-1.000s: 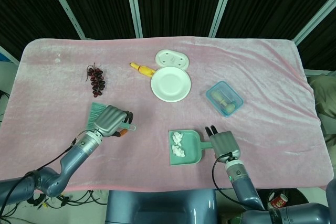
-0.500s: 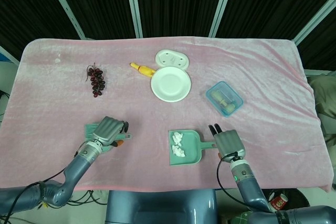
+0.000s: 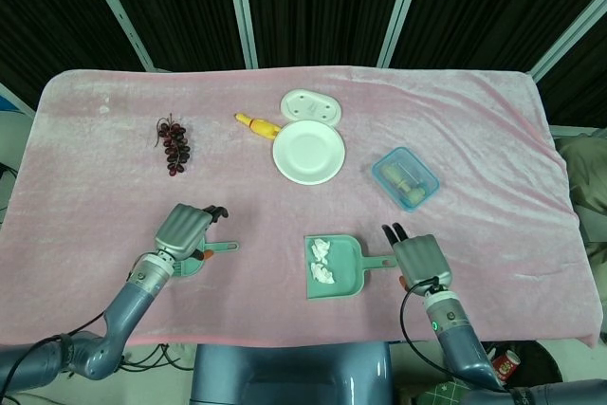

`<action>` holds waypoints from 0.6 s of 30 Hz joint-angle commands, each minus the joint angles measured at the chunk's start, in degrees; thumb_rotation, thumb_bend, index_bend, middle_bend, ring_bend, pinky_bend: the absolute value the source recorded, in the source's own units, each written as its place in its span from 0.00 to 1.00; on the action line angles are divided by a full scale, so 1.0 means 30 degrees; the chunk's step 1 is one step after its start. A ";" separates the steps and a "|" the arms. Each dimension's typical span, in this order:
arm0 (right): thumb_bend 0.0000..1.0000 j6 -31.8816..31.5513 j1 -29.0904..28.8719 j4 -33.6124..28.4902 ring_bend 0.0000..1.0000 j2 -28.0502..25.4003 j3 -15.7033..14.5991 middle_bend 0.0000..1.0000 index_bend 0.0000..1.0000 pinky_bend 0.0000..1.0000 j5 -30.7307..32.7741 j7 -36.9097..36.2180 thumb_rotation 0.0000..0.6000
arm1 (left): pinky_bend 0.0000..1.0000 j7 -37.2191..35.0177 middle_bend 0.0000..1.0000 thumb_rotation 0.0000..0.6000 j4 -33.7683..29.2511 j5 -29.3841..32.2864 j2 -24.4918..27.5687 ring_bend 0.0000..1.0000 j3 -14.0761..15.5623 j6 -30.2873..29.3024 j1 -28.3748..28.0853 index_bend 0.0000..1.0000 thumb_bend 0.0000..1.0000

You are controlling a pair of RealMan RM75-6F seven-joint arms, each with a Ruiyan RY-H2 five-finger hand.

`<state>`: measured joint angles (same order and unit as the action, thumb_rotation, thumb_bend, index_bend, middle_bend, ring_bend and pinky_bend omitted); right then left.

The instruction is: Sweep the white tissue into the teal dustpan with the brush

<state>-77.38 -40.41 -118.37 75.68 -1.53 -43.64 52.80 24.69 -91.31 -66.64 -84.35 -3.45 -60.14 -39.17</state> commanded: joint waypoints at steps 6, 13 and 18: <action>0.11 -0.0499 0.2520 0.0369 0.04 -0.3389 -0.1564 0.00 0.00 0.22 -0.4913 -0.4762 1.00 | 0.30 -0.1614 0.16 1.00 -0.3209 -0.3896 0.3456 0.19 0.1560 -0.4077 0.2737 0.15 0.11; 0.07 -0.2498 0.5388 0.2047 0.00 -0.5609 -0.2331 0.00 0.00 0.18 -0.8849 -1.0309 1.00 | 0.10 -0.3190 0.01 1.00 -0.3058 -0.7065 0.5859 0.03 0.3581 -0.7803 0.5722 0.03 0.06; 0.05 -0.3630 0.7116 0.3277 0.00 -0.6243 -0.2572 0.00 0.00 0.17 -1.0133 -1.2790 1.00 | 0.10 -0.4367 0.00 1.00 -0.1835 -0.7597 0.6245 0.00 0.4053 -1.0302 0.7889 0.00 0.03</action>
<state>-85.64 -22.37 -111.21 58.83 -8.28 -71.01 18.16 13.84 -98.76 -88.34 -66.74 7.43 -87.86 -18.35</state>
